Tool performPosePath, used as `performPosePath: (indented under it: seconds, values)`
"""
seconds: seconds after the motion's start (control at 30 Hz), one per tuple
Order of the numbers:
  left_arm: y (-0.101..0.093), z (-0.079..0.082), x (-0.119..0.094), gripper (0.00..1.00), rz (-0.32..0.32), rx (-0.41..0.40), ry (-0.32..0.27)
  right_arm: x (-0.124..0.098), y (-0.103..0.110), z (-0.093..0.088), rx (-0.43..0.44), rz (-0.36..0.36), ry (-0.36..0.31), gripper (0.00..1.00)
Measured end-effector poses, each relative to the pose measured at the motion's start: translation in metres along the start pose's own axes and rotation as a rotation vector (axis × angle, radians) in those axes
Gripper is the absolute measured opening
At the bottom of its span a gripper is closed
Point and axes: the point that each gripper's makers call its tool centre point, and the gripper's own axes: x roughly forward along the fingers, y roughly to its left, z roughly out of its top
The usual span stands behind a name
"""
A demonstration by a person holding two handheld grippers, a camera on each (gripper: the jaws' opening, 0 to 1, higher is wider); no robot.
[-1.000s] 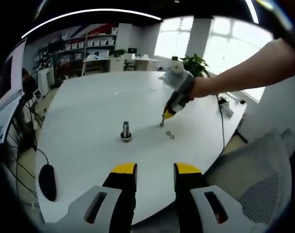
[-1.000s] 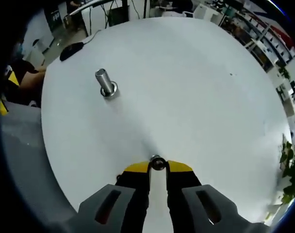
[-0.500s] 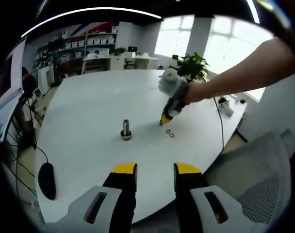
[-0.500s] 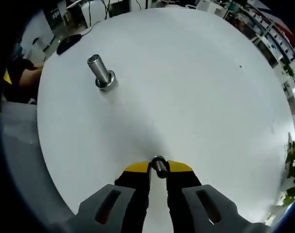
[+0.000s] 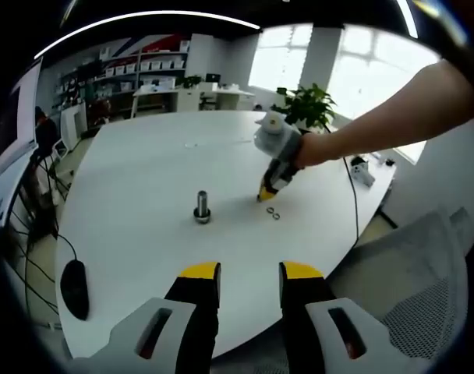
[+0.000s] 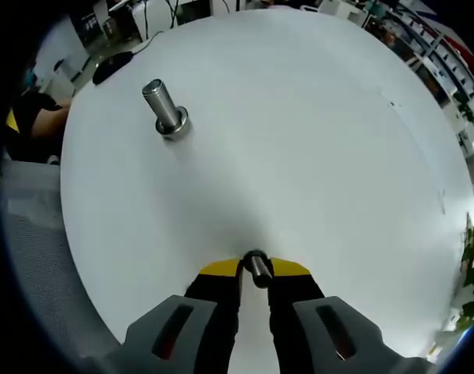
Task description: Place the washer onto the threaded stud by aligning its center hole with the stud, sliding it down to the base, and recovering from edge contact or off-axis alignment until the washer reaches the visible bottom stop.
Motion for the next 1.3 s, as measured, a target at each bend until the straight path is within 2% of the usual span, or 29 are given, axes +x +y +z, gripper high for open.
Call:
performPosePath:
  seconds: [0.5, 0.83, 1.2, 1.3]
  values:
    - [-0.002, 0.0, 0.0, 0.28, -0.003, 0.017, 0.005, -0.016, 0.003, -0.02, 0.055, -0.004, -0.01, 0.16]
    - [-0.002, 0.0, 0.001, 0.28, 0.0, 0.026, 0.012, -0.015, 0.024, -0.033, 0.063, 0.025, -0.01, 0.17]
    - [-0.003, -0.002, 0.001, 0.28, -0.002, 0.029, 0.019, -0.008, 0.048, -0.032, 0.054, 0.071, -0.021, 0.2]
    - [-0.002, -0.002, 0.001, 0.28, 0.0, 0.028, 0.019, -0.004, 0.052, -0.032, 0.025, 0.074, -0.009, 0.2]
